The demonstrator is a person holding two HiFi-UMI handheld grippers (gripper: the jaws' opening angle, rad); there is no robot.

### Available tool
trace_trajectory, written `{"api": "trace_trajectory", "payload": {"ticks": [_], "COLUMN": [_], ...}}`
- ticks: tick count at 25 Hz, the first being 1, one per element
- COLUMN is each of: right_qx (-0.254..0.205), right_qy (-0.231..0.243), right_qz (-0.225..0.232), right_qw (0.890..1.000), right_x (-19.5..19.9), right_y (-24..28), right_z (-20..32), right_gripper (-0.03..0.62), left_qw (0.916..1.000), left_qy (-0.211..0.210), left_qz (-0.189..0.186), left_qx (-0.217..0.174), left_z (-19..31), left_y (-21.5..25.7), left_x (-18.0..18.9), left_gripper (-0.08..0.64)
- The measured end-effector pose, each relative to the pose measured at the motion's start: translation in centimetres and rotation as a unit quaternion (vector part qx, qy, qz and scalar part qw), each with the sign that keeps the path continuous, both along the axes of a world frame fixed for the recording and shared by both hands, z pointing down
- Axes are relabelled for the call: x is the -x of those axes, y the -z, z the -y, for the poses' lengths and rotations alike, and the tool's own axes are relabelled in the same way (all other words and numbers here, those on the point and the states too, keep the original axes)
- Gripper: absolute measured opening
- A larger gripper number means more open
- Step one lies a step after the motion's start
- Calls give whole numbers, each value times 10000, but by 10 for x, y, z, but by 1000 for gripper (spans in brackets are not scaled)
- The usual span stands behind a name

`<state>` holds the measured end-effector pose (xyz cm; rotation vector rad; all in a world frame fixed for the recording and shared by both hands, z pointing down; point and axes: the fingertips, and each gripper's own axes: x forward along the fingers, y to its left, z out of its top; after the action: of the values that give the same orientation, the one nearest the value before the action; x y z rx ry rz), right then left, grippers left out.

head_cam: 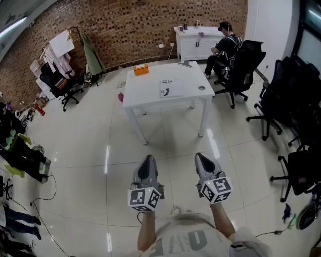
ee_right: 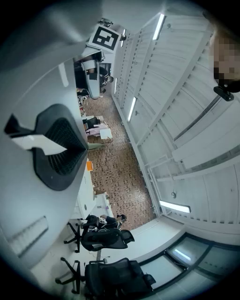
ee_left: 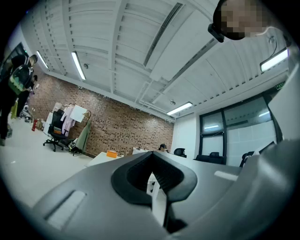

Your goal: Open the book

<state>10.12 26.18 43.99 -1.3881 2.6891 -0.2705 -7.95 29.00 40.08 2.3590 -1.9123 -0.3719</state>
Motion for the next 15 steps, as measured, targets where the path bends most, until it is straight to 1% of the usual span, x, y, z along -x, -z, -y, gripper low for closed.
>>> {"api": "trace_trajectory", "payload": {"ticks": [7,11,15], "right_qx": [84,11,-149], "right_qy": [-38,-97,-2], "right_qz": [-14,16,147], "right_qw": [10000,10000,9998], "right_x": [-10,-19,-25], "right_y": [-6,0,8], "right_z": [-7,-5,-10], "right_gripper": [3,3,3], "left_qw": [9998,9995,9995], "left_qy": [-68,-162,-195], "left_qz": [200,262,254], "left_qx": [-27,-20,-12], "left_z": [1,3,-2], "left_y": [5,6,5], "left_x": [-15,-25,-31], "left_gripper": [17,17,17]}}
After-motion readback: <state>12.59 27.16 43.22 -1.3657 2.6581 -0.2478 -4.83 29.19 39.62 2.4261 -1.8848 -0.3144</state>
